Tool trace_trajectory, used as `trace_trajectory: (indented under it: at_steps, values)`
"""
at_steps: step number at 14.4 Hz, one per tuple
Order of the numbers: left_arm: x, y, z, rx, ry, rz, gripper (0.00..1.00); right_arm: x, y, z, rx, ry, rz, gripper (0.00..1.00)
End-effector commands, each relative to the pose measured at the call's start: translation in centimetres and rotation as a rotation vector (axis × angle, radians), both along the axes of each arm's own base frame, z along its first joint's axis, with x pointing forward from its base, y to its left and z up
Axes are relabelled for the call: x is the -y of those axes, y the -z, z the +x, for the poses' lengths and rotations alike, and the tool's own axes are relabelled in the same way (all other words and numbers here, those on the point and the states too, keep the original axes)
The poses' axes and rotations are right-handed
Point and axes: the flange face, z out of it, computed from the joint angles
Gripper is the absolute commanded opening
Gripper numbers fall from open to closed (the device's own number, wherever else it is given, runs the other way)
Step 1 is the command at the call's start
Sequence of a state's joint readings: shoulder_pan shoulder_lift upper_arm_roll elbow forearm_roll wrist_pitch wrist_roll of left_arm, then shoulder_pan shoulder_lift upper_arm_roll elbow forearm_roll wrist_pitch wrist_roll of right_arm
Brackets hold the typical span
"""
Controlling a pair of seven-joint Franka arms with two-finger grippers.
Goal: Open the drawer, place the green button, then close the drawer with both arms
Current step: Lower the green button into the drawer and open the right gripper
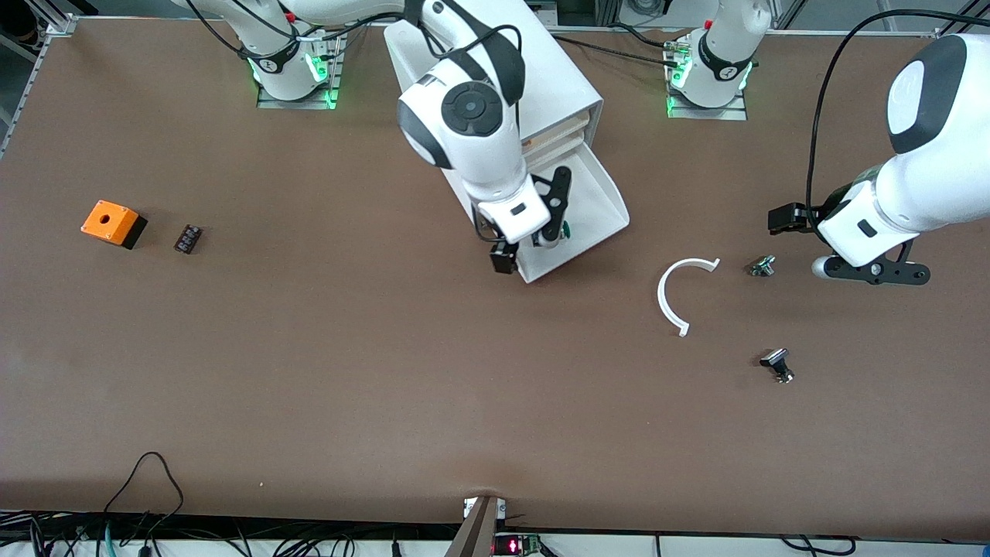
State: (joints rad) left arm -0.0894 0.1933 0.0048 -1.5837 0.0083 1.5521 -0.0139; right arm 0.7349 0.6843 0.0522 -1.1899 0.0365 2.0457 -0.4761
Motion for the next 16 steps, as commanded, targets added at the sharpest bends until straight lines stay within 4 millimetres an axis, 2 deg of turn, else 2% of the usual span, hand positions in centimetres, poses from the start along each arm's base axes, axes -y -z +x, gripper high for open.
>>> trace_trajectory:
  at_steps: [1, 5, 7, 9, 11, 12, 13, 15, 16]
  values:
    - [-0.2, -0.5, 0.4, -0.009, 0.01, -0.001, 1.0, 1.8, 0.5, 0.9, -0.071, 0.24, -0.007, 1.0]
    - [-0.5, -0.2, -0.2, -0.056, 0.0, -0.008, 1.0, 8.3, 1.7, 5.4, -0.128, 0.53, -0.043, 1.0]
    - [-2.0, 1.0, -0.3, -0.084, -0.061, -0.105, 1.0, 11.9, 2.4, 7.1, -0.16, 0.615, -0.05, 1.0]
    - [-1.9, 3.5, 0.0, -0.06, -0.084, -0.119, 1.0, 14.3, 3.0, 7.6, -0.191, 0.756, -0.085, 1.0]
    - [-1.0, 7.1, 0.2, -0.015, -0.086, -0.123, 1.0, 15.4, 3.3, 7.7, -0.212, 0.968, -0.11, 1.0]
    - [0.3, 9.2, 0.0, -0.004, -0.09, -0.14, 1.0, 15.6, 3.2, 7.8, -0.211, 1.048, -0.114, 1.0]
    - [1.3, 11.3, 0.2, -0.001, -0.1, -0.144, 1.0, 16.8, 2.9, 8.2, -0.209, 1.113, -0.121, 1.0]
    - [5.0, 15.5, 0.6, -0.002, -0.093, -0.135, 1.0, 22.1, 1.2, 9.7, -0.207, 1.204, -0.129, 1.0]
    - [6.3, 17.2, 0.6, 0.005, -0.134, -0.12, 1.0, 25.6, 0.0, 10.7, -0.21, 1.251, -0.12, 1.0]
